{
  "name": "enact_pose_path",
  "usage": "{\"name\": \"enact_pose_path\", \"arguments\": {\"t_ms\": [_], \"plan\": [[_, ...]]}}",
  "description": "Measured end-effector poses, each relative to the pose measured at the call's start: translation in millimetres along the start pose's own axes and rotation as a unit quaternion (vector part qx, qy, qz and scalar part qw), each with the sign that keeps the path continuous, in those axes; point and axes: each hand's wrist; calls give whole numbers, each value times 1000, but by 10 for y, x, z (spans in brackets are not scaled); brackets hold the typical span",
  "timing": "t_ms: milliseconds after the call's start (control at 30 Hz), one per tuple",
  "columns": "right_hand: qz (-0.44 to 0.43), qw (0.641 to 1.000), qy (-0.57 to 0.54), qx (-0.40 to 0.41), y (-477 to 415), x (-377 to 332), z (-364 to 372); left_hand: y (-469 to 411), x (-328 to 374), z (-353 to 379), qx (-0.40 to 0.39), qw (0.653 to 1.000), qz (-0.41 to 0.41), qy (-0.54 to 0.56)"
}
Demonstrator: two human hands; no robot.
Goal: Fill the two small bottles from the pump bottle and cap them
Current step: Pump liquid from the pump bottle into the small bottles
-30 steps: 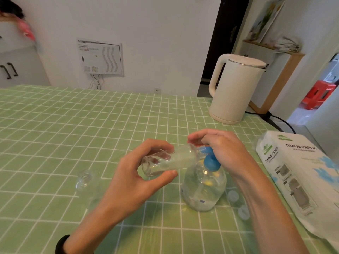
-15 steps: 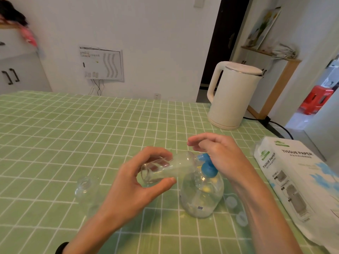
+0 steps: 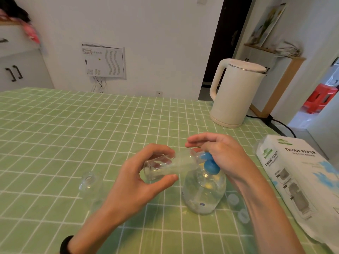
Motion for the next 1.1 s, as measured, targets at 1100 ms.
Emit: {"name": "enact_pose_path", "arguments": {"t_ms": [1100], "plan": [[-18,997,24,71,-9,23,55,-27,-11,-13,-9,1000,2,-4]]}}
Point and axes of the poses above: each hand's wrist, its own y-axis away from the middle knuckle, its own z-axis out of the palm, x = y × z, and after that the axes turned 15 degrees about x, right-handed
